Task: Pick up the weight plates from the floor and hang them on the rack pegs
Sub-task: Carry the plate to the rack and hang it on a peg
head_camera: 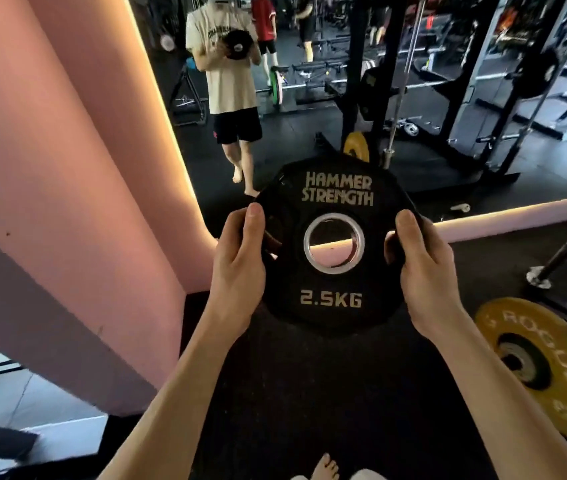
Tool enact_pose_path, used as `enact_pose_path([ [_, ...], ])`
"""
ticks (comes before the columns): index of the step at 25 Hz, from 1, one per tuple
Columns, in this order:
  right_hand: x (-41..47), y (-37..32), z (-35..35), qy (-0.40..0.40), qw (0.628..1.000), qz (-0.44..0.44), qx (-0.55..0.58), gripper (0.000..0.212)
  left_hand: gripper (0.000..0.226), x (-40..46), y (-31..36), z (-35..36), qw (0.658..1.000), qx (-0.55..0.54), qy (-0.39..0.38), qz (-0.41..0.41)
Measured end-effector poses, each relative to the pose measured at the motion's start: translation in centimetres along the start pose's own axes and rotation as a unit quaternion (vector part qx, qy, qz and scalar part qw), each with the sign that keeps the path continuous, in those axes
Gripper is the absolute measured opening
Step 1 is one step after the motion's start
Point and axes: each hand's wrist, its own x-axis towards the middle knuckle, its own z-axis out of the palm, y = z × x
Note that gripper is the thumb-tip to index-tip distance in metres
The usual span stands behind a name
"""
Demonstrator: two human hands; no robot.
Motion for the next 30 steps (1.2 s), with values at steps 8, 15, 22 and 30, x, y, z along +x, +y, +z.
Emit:
enact_pose_path([
  [8, 11.6, 0.2, -3.7, 0.17, 0.983, -0.05, -0.055, 0.026, 0.028, 14.9, -1.7, 10.0, 0.987, -0.026, -0.156, 0.032],
  [15, 14.8, -1.0, -6.6, 0.389, 0.91, -0.094, -0.106, 0.021, 0.026, 22.8, -2.2, 19.8, 0.929, -0.091, -0.357, 0.025],
  [22, 14.2, -5.6, -9.5, 0.539, 0.816, -0.12, -0.172, 0.023, 0.027, 24.0, 0.6, 29.5, 0.846, -0.144, -0.513, 0.027],
  [30, 15.9, -15.5, -16.9, 0.569, 0.763, -0.19, -0.242, 0.033, 0.034, 22.5, 9.5, 41.0, 0.798, -0.227, -0.552, 0.086],
])
